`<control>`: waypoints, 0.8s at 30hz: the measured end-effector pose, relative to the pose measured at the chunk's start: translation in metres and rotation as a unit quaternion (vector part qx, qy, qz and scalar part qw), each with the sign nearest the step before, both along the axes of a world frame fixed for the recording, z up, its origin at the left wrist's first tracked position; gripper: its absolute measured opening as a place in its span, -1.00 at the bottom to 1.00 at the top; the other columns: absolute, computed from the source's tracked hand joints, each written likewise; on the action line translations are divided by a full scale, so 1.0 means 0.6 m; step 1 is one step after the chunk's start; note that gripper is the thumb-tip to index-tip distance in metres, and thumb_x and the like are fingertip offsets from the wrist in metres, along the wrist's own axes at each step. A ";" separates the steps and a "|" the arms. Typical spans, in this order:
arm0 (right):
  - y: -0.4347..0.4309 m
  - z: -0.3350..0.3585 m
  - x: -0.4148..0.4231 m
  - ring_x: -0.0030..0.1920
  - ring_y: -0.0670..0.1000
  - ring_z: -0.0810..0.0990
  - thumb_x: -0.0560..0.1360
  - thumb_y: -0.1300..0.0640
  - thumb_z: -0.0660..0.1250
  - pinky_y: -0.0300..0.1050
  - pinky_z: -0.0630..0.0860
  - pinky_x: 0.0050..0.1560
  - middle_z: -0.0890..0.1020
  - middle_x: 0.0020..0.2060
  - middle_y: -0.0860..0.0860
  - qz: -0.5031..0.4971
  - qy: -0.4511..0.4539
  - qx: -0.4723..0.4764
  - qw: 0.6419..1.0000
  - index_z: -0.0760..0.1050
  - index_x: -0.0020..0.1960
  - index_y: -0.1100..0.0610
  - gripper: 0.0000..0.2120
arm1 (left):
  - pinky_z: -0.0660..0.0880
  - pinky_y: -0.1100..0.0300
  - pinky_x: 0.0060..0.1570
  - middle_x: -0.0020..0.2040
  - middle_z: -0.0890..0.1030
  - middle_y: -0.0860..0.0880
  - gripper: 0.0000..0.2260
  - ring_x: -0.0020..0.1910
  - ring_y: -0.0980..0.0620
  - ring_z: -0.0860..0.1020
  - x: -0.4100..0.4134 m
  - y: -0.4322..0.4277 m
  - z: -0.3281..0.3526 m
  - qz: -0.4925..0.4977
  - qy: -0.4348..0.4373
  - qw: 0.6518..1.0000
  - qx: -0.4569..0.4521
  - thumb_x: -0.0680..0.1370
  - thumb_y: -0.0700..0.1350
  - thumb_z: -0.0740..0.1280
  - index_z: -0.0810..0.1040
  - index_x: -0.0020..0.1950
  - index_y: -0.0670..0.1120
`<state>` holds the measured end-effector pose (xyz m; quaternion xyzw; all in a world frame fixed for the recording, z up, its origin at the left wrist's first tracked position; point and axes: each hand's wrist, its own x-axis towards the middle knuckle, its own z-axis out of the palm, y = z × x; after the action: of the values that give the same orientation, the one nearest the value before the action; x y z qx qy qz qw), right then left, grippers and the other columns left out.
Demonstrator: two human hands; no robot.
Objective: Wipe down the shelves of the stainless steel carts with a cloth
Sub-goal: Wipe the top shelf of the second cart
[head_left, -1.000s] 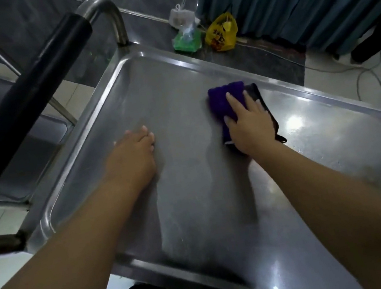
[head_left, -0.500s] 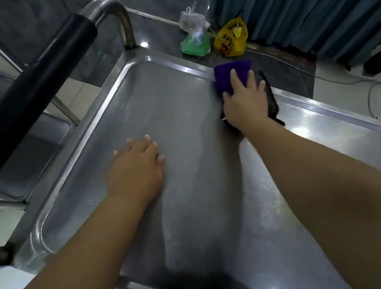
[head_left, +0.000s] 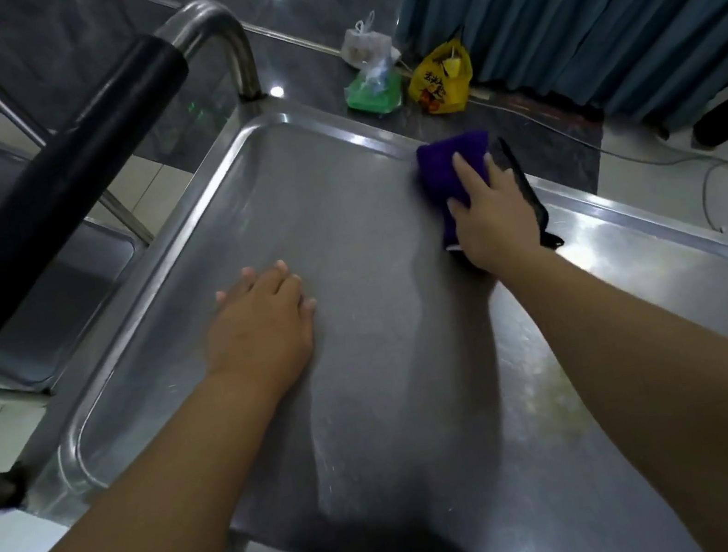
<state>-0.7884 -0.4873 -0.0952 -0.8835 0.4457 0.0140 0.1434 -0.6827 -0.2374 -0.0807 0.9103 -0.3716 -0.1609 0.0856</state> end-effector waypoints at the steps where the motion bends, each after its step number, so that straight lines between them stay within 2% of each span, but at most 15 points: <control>1: 0.019 0.000 -0.009 0.50 0.19 0.03 0.61 -0.09 0.07 0.14 0.09 0.45 0.06 0.53 0.06 0.003 0.007 -0.002 1.000 0.01 0.52 -0.13 -0.48 | 0.14 -0.22 0.37 0.45 0.32 -0.05 -0.66 0.44 -0.19 0.21 -0.001 0.000 0.001 0.000 0.002 1.000 0.003 0.59 0.01 0.17 0.45 0.31 -0.11; 5: 0.116 0.001 -0.048 0.50 0.17 0.06 0.60 -0.14 0.07 0.10 0.05 0.45 0.10 0.52 0.03 0.065 0.002 0.000 0.998 0.02 0.51 -0.18 -0.48 | 0.10 -0.21 0.39 0.47 0.28 -0.05 -0.65 0.45 -0.19 0.19 -0.001 0.001 0.007 -0.004 0.013 1.000 0.017 0.60 0.02 0.15 0.41 0.33 -0.11; 8: 0.179 0.004 -0.092 0.51 0.13 0.05 0.59 -0.11 0.11 0.07 0.01 0.46 0.12 0.52 -0.01 0.171 -0.020 0.021 0.985 0.05 0.49 -0.22 -0.50 | 0.16 -0.18 0.40 0.45 0.31 -0.09 -0.64 0.41 -0.21 0.26 0.003 0.006 0.009 -0.027 0.009 0.999 0.029 0.59 0.02 0.15 0.42 0.31 -0.13; 10: 0.173 0.007 -0.125 0.50 0.12 0.08 0.58 -0.09 0.16 0.08 0.07 0.46 0.16 0.51 -0.02 0.191 -0.023 0.026 0.981 0.10 0.48 -0.22 -0.49 | 0.19 -0.17 0.39 0.44 0.33 -0.10 -0.66 0.40 -0.22 0.27 0.005 0.006 0.012 -0.030 0.011 0.999 0.028 0.58 0.02 0.17 0.44 0.28 -0.13; 13: 0.118 0.009 -0.160 0.48 0.16 0.14 0.58 -0.06 0.17 0.11 0.16 0.43 0.19 0.50 0.04 0.032 -0.027 0.016 0.999 0.12 0.50 -0.15 -0.49 | 0.23 -0.16 0.36 0.41 0.35 -0.10 -0.67 0.39 -0.21 0.28 0.007 0.001 0.020 -0.035 0.016 0.999 0.030 0.58 0.01 0.18 0.45 0.26 -0.14; 15: 0.087 0.011 -0.170 0.48 0.19 0.12 0.60 -0.06 0.12 0.15 0.16 0.42 0.16 0.50 0.07 -0.091 -0.015 0.029 0.995 0.07 0.51 -0.11 -0.48 | 0.30 -0.13 0.32 0.34 0.41 -0.12 -0.68 0.32 -0.22 0.34 0.008 -0.007 0.025 -0.052 0.005 0.998 0.041 0.58 0.01 0.17 0.47 0.22 -0.16; 17: 0.083 0.008 -0.163 0.48 0.22 0.08 0.60 -0.07 0.09 0.17 0.12 0.44 0.12 0.52 0.07 -0.146 0.002 0.029 0.989 0.03 0.52 -0.10 -0.48 | 0.38 -0.09 0.22 0.22 0.48 -0.15 -0.69 0.23 -0.24 0.41 0.007 -0.018 0.034 -0.055 -0.004 0.997 0.055 0.58 0.03 0.17 0.50 0.13 -0.17; 19: 0.099 0.006 -0.147 0.49 0.24 0.04 0.60 -0.09 0.07 0.17 0.08 0.44 0.07 0.53 0.07 -0.156 0.014 0.026 0.987 0.00 0.52 -0.11 -0.47 | 0.42 -0.04 0.12 0.15 0.52 -0.18 -0.70 0.15 -0.26 0.45 0.005 -0.029 0.044 -0.053 -0.014 0.997 0.059 0.56 0.04 0.19 0.52 0.08 -0.17; 21: 0.124 0.002 -0.136 0.49 0.24 0.03 0.60 -0.11 0.06 0.15 0.04 0.44 0.05 0.53 0.06 -0.134 0.014 0.025 0.991 -0.03 0.52 -0.13 -0.46 | 0.40 -0.01 0.10 0.14 0.53 -0.20 -0.72 0.14 -0.25 0.46 0.004 -0.044 0.045 -0.085 -0.024 0.995 0.038 0.55 0.02 0.21 0.52 0.08 -0.16; 24: 0.161 -0.001 -0.139 0.50 0.19 0.02 0.59 -0.12 0.08 0.12 0.01 0.45 0.04 0.53 0.02 -0.065 0.010 0.022 0.998 -0.04 0.51 -0.19 -0.46 | 0.24 -0.01 0.35 0.35 0.41 -0.17 -0.68 0.36 -0.21 0.31 -0.004 -0.076 0.029 -0.172 0.008 0.985 -0.017 0.57 -0.05 0.19 0.45 0.27 -0.16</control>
<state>-0.8720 -0.3908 -0.0960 -0.8493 0.5029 0.0233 0.1588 -0.6850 -0.2831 -0.0631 0.8301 -0.5244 -0.1736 0.0754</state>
